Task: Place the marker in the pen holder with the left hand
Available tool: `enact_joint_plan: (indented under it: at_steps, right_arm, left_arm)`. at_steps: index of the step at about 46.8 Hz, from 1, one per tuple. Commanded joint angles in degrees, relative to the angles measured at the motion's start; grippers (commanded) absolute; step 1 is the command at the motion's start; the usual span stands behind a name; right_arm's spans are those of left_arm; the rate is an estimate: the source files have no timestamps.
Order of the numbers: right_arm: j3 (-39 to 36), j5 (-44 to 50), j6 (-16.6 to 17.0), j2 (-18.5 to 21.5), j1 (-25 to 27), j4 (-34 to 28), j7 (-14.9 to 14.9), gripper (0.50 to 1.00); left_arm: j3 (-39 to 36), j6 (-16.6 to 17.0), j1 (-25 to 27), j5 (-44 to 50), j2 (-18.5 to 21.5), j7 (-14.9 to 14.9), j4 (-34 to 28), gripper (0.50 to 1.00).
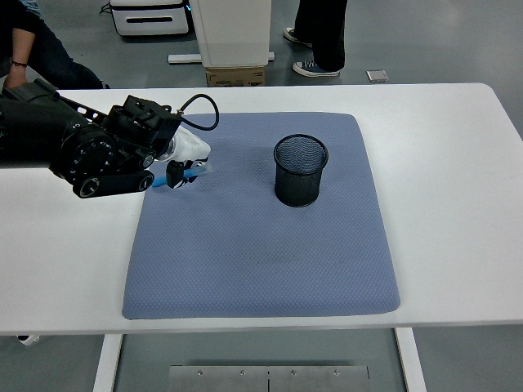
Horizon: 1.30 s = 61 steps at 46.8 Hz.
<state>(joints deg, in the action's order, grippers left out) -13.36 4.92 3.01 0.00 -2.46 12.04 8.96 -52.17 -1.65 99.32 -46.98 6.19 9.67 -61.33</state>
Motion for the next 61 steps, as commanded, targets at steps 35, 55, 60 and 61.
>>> enact_joint_plan:
  at_steps: [35, 55, 60, 61]
  right_arm:
    - [0.0, 0.0, -0.02, 0.0, 0.0, 0.0, 0.0, 1.0]
    - [0.0, 0.0, -0.02, 0.0, 0.0, 0.0, 0.0, 1.0]
    - [0.0, 0.0, -0.02, 0.0, 0.0, 0.0, 0.0, 1.0]
    - [0.0, 0.0, -0.02, 0.0, 0.0, 0.0, 0.0, 1.0]
  left_arm:
    - [0.75, 0.07, -1.76, 1.27, -2.06, 0.09, 1.13, 0.625]
    - [-0.03, 0.15, -1.06, 1.1, -1.62, 0.61, 0.34, 0.672]
    - [-0.12, 0.07, -0.88, 1.1, -1.62, 0.61, -0.28, 0.669]
    - [-0.12, 0.07, -0.88, 1.1, -1.62, 0.61, -0.45, 0.669]
